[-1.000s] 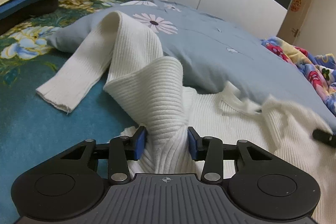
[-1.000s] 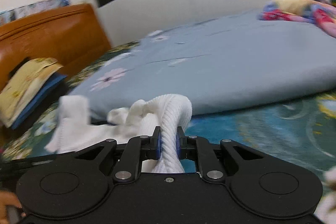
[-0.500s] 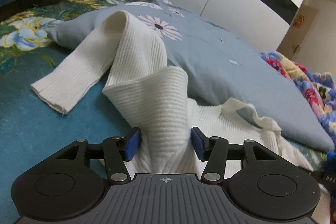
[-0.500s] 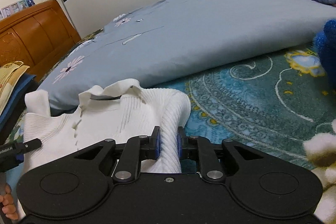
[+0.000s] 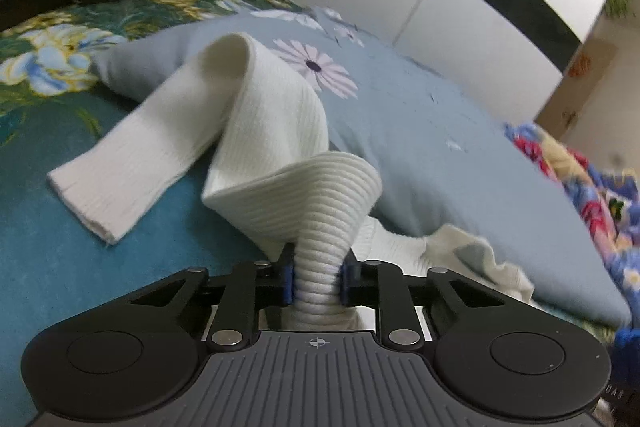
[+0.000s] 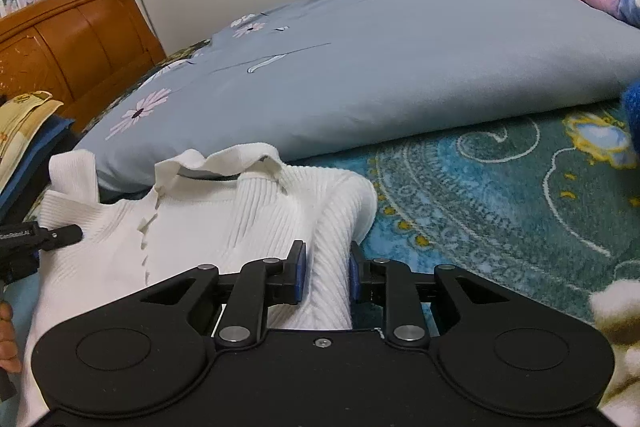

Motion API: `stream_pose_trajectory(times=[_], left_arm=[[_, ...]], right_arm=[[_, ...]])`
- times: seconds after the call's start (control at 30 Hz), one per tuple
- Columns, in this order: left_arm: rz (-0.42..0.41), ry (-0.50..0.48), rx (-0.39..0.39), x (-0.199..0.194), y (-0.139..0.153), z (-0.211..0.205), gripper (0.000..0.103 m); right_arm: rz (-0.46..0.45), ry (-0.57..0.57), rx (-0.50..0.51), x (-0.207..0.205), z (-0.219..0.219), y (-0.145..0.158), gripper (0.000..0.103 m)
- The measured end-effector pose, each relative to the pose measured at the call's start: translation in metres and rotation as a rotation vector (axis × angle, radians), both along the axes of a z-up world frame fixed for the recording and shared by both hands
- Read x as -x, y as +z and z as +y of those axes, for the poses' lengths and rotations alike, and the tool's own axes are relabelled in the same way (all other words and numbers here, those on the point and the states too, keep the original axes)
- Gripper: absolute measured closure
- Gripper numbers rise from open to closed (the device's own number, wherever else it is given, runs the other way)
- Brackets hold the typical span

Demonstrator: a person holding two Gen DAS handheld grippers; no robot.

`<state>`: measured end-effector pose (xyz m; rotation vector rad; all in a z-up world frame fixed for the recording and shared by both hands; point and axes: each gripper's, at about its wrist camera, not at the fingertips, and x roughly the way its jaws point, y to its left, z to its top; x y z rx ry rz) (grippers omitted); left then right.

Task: Fold clothes
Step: 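Grasp the sweater fabric with the left gripper while the right gripper holds the collar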

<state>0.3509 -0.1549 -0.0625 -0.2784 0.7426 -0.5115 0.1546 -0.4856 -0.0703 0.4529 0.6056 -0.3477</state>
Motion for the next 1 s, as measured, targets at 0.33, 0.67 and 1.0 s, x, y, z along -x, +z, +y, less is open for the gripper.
stream_pose_trajectory(times=[0.33, 0.67, 1.0], left_arm=[[-0.246, 0.087, -0.008, 0.021, 0.046, 0.03, 0.089], [-0.483, 0.181, 0.046, 0.028, 0.099, 0.052, 0.089], [-0.388, 0.223, -0.097, -0.016, 0.06, 0.033, 0.088]], right_arm=[[-0.054, 0.015, 0.0, -0.013, 0.012, 0.011, 0.088], [-0.23, 0.064, 0.114, -0.057, 0.053, 0.064, 0.09], [-0.201, 0.036, 0.135, -0.099, 0.045, 0.059, 0.09]])
